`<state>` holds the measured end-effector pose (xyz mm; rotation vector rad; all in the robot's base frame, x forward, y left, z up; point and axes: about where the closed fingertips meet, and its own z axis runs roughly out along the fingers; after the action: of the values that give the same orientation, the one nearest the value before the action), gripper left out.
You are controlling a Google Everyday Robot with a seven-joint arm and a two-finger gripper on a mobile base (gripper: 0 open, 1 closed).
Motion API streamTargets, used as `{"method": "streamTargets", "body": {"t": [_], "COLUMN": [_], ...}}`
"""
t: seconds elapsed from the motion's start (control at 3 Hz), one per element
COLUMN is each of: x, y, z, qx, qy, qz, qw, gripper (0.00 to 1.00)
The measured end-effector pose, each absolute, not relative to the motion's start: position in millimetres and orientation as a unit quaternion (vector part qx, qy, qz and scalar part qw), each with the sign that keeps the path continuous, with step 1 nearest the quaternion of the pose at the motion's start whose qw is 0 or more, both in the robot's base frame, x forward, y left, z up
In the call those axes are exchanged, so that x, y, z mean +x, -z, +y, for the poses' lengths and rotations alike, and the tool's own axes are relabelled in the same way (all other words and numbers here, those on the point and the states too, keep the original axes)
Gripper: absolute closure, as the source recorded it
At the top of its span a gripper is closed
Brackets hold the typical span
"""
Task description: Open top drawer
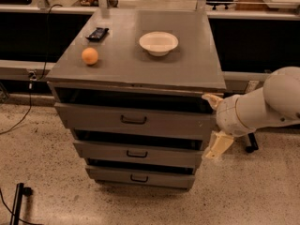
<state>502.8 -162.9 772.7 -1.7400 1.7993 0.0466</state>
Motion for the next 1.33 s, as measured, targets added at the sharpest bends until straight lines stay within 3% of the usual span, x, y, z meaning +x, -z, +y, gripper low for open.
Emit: {"method": "streamTargets", "body": {"t": [1.33], "x": [541.0], "y": [-701.1], "z": [-115.2], "qx": [-0.706], "qy": [0.003], "qz": [0.651], "qw": [0.278], "gripper": [0.00]}}
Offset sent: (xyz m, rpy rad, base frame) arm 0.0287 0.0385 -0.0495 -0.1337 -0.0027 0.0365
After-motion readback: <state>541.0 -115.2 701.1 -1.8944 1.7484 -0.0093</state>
